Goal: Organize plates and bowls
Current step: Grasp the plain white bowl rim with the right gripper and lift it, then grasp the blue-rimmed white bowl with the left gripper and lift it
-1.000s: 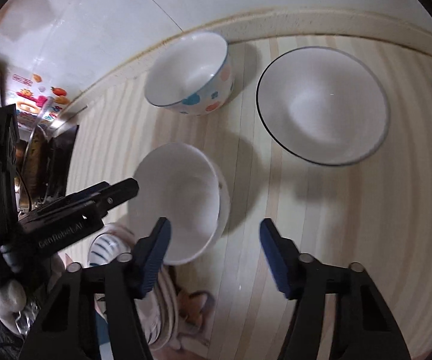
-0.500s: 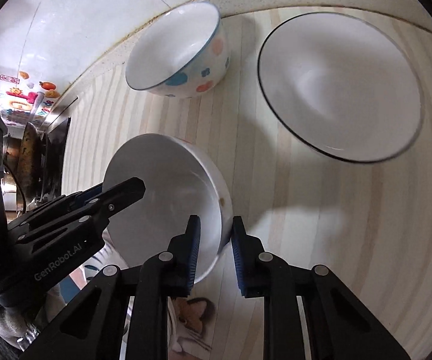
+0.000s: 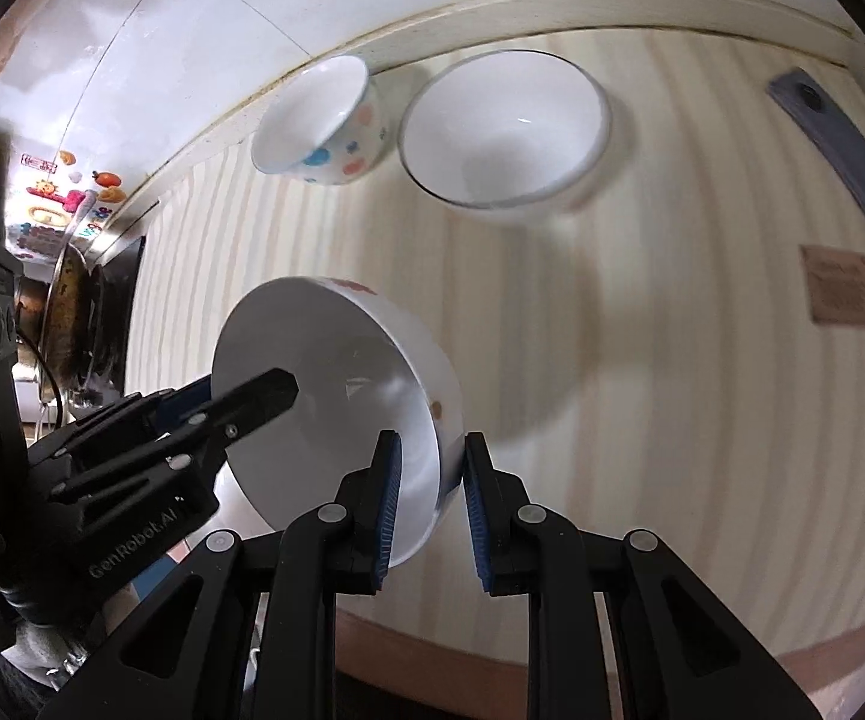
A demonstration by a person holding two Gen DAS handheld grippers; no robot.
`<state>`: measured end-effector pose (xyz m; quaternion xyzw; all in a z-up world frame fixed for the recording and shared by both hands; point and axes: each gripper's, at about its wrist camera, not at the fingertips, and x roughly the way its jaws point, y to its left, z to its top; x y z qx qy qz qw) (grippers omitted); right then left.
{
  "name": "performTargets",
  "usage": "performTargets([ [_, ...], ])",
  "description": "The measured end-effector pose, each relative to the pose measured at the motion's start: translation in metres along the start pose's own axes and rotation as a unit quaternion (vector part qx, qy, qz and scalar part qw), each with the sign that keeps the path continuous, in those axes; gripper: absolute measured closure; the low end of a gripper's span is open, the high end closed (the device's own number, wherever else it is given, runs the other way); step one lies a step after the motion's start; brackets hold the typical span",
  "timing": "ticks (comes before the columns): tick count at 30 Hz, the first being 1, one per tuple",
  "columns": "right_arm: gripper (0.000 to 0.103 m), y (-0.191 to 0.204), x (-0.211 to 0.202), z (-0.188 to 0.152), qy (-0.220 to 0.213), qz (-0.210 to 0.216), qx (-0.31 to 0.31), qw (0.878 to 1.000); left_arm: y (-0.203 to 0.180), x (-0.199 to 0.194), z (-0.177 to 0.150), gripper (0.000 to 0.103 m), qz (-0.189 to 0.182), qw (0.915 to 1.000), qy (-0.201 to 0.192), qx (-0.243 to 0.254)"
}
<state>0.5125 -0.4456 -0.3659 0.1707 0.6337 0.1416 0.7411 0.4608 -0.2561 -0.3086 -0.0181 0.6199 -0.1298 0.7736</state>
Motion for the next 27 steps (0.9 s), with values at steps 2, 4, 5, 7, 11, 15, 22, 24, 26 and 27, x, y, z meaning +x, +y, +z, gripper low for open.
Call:
performTargets([
  [2,0.08,-0.012,-0.006,-0.016,0.003,-0.004,0.008,1.0,-0.01,0.007,-0.01,0.078,-0.003,0.9999,0.011,0.005],
  [4,0.08,-0.026,-0.008,-0.029,0.008,-0.007,0.015,1.0,-0.019,0.016,-0.019,0.078,-0.004,0.9997,0.023,0.011],
  [5,0.08,-0.032,-0.007,-0.034,0.01,-0.008,0.018,1.0,-0.023,0.02,-0.023,0.078,-0.006,0.9995,0.029,0.012],
  [7,0.08,-0.046,-0.005,-0.047,0.018,-0.011,0.029,0.999,-0.03,0.031,-0.032,0.078,-0.008,0.9989,0.044,0.016],
  [11,0.08,-0.065,0.001,-0.061,0.025,-0.011,0.046,0.999,-0.042,0.046,-0.041,0.078,-0.003,0.9977,0.06,0.029],
  [15,0.08,-0.076,0.004,-0.07,0.028,-0.01,0.052,0.998,-0.048,0.053,-0.044,0.078,0.003,0.9971,0.066,0.036],
  [22,0.077,-0.083,0.007,-0.064,0.037,0.015,0.075,0.996,-0.044,0.047,-0.04,0.078,0.001,0.9982,0.054,0.028],
  [24,0.077,-0.087,0.001,-0.061,0.037,0.024,0.081,0.996,-0.038,0.031,-0.035,0.078,-0.003,0.9988,0.043,0.023],
  [26,0.076,-0.092,-0.016,-0.056,0.023,0.03,0.085,0.996,-0.033,0.014,-0.025,0.077,-0.011,0.9995,0.027,0.014],
  [27,0.075,-0.095,-0.026,-0.052,0.013,0.039,0.087,0.995,-0.031,0.005,-0.018,0.077,-0.015,0.9997,0.016,0.008],
])
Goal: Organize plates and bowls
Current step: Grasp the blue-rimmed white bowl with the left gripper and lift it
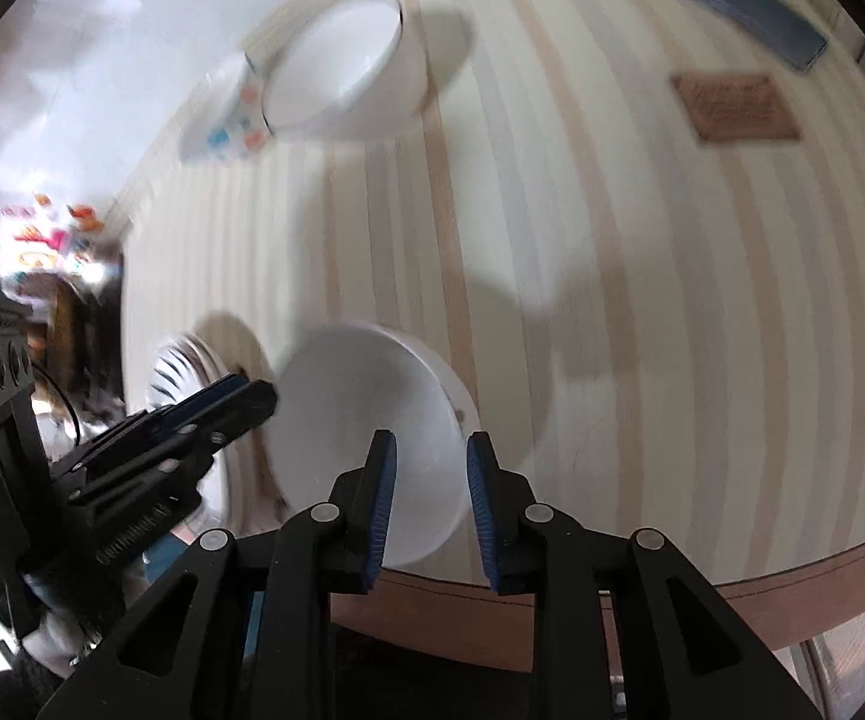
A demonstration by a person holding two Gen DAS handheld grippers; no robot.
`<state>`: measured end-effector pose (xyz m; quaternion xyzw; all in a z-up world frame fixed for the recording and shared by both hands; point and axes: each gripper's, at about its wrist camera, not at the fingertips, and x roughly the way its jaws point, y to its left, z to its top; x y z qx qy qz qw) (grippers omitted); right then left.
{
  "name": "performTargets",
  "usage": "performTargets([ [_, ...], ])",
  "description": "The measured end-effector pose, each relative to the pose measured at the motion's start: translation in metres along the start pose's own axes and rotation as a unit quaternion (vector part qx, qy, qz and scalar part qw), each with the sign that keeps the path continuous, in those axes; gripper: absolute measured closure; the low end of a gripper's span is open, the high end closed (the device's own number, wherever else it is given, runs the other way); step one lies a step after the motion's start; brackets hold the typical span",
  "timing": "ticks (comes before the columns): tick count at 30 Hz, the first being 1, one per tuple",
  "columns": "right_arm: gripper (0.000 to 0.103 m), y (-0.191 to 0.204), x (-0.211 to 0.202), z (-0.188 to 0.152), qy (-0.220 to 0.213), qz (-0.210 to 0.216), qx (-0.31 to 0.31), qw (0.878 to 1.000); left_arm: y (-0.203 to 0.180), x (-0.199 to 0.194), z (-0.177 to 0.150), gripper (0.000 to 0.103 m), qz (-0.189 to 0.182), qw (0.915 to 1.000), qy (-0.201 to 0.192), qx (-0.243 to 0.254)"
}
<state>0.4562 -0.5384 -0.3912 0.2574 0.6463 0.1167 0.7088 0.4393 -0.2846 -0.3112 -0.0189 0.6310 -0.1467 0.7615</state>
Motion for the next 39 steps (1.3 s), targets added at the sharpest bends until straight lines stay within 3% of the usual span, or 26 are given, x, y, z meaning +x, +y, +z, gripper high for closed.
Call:
performTargets([
  [4,0.055,0.001,-0.035,0.033,-0.042,0.028,0.0,0.999,0.011,-0.029,0.048,0.067,-0.004,0.9986,-0.046,-0.024],
  [9,0.055,0.003,-0.035,0.097,-0.078,0.044,0.007,0.996,0.021,-0.008,0.109,0.067,0.01,0.9977,-0.057,-0.036],
  [18,0.058,-0.016,0.038,0.177,-0.049,0.072,0.066,0.994,0.027,0.065,0.157,0.07,-0.001,0.9994,-0.016,-0.032],
  [19,0.069,-0.017,0.043,0.18,-0.045,0.073,0.067,0.994,0.026,0.072,0.159,0.08,-0.009,0.9994,-0.012,-0.031],
  [21,0.083,-0.017,0.054,0.184,-0.037,0.078,0.07,0.994,0.026,0.078,0.162,0.081,-0.005,0.9995,-0.012,-0.03],
  [32,0.084,-0.01,0.047,0.176,-0.047,0.054,0.036,0.997,0.014,0.066,0.15,0.081,0.007,0.9995,-0.028,-0.014],
  [39,0.084,0.003,0.018,0.153,-0.067,0.053,0.021,0.996,-0.002,0.028,0.127,0.081,0.001,0.9984,-0.057,0.0],
])
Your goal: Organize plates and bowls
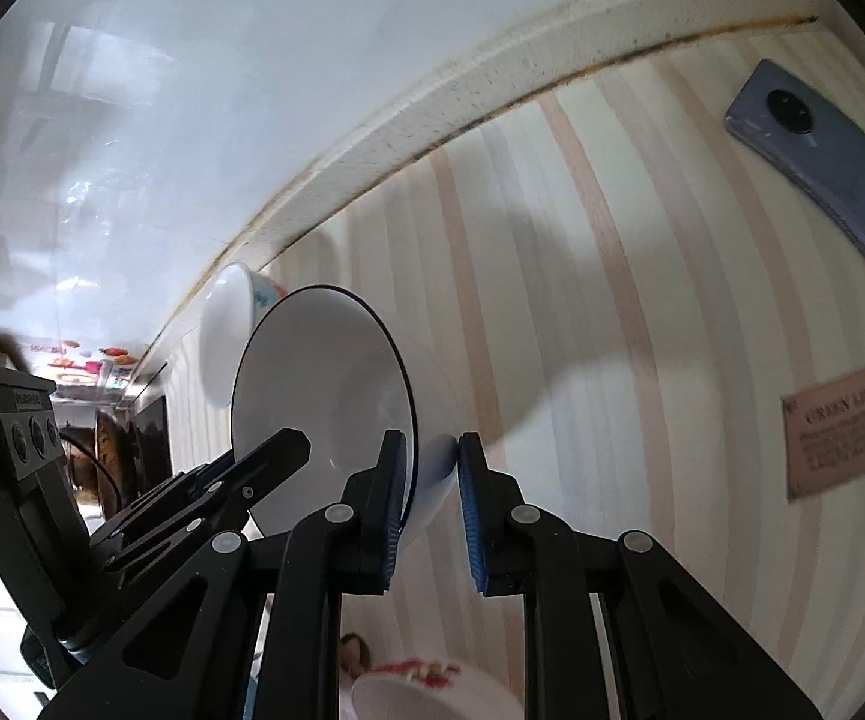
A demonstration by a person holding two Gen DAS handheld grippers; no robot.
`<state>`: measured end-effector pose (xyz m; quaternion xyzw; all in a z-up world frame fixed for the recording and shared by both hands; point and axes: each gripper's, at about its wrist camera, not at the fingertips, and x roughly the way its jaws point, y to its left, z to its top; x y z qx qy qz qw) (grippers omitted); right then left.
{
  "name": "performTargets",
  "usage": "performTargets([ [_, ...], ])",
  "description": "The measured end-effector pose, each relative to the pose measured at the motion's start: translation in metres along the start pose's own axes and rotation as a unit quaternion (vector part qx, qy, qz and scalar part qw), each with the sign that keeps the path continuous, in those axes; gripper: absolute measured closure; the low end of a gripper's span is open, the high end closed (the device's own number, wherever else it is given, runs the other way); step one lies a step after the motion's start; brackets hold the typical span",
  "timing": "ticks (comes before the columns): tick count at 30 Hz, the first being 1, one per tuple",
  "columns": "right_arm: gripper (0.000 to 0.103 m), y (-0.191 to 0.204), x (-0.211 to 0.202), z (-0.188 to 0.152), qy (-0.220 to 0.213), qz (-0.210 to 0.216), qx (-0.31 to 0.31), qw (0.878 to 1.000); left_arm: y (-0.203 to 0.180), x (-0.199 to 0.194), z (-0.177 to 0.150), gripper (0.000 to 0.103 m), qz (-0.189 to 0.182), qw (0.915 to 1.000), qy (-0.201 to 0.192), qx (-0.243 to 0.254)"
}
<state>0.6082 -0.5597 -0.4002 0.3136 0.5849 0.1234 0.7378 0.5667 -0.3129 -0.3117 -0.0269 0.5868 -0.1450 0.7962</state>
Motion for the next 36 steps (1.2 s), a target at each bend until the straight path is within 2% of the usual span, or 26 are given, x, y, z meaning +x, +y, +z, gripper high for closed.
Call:
performTargets([
  [6,0.084,0.013,-0.034,-0.036,-0.012,-0.002,-0.014,1.0,-0.01,-0.041,-0.019,0.081,-0.015,0.9996,-0.022,0.012],
  [12,0.084,0.024,-0.063,-0.082,-0.022,-0.006,-0.017,1.0,-0.02,-0.078,-0.052,0.081,-0.022,0.9983,-0.042,0.034],
  [20,0.084,0.026,-0.087,-0.137,-0.033,-0.003,-0.015,0.999,-0.016,-0.105,-0.098,0.081,-0.031,0.9976,-0.045,0.044],
  [27,0.084,0.021,-0.083,-0.185,-0.021,-0.01,-0.01,1.0,-0.01,-0.102,-0.128,0.081,-0.03,0.9982,-0.028,0.043],
  [36,0.084,0.001,-0.061,-0.209,-0.011,-0.042,0.001,0.999,-0.014,-0.067,-0.159,0.081,-0.019,0.9981,0.005,0.058],
])
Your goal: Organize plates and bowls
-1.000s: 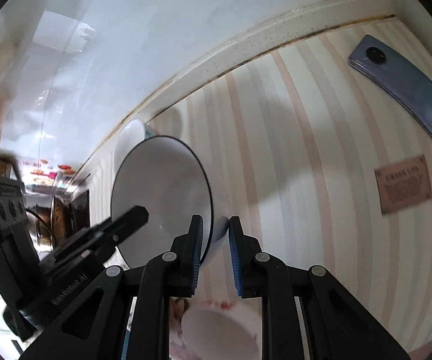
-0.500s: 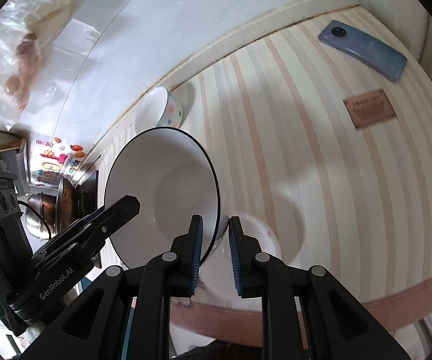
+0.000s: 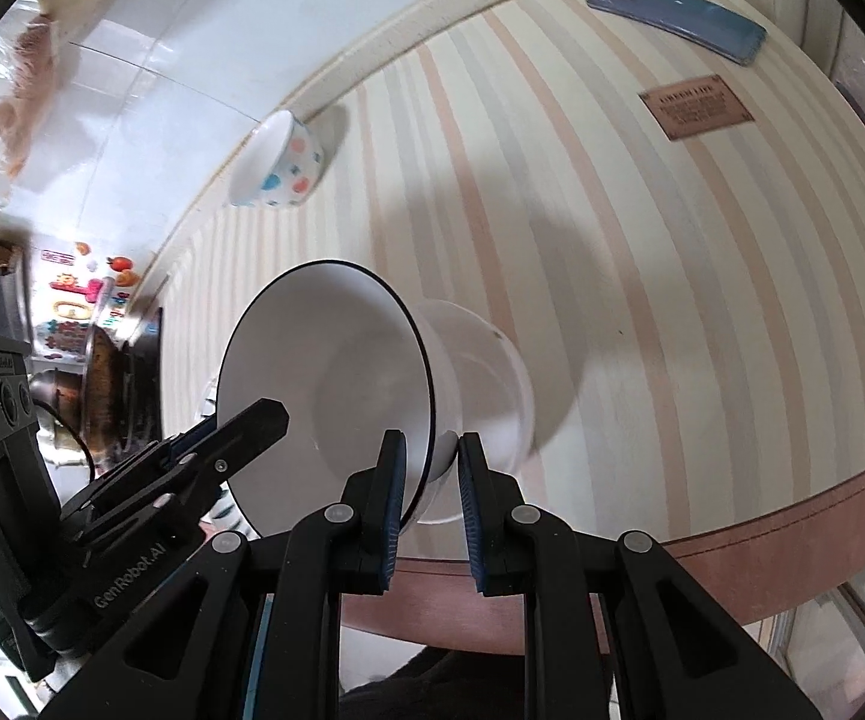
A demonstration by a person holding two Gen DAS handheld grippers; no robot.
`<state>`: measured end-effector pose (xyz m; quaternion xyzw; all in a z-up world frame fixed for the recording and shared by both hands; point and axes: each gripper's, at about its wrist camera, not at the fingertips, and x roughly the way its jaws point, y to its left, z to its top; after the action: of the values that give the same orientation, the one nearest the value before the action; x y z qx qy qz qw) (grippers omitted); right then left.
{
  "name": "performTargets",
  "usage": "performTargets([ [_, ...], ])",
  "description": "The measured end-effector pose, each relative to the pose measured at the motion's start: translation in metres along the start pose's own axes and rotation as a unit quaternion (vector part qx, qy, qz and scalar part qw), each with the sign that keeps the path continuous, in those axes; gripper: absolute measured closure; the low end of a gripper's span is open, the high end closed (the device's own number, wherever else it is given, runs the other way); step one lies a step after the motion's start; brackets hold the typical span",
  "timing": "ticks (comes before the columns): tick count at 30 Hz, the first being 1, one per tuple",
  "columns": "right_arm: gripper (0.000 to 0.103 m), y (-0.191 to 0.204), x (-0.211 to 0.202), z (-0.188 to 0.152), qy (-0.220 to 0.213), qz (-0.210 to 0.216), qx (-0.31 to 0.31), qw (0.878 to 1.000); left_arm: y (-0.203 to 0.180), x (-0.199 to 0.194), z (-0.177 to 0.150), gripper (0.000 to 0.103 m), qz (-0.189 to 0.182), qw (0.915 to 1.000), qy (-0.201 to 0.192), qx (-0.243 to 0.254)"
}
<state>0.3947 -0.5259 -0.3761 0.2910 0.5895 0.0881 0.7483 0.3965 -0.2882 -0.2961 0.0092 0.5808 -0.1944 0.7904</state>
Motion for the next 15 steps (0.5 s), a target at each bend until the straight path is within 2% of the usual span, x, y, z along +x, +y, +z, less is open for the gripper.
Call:
performTargets([
  [6,0.083,-0.007,0.013,-0.001,0.006,-0.028,0.0,1.0,-0.006,0.024,-0.008,0.081,0.019,0.9995,0.021,0.016],
  [15,0.083,-0.007,0.024,0.002,0.026,-0.04,-0.008,0.999,-0.005,0.034,-0.009,0.081,0.029,0.9988,0.034,0.022],
])
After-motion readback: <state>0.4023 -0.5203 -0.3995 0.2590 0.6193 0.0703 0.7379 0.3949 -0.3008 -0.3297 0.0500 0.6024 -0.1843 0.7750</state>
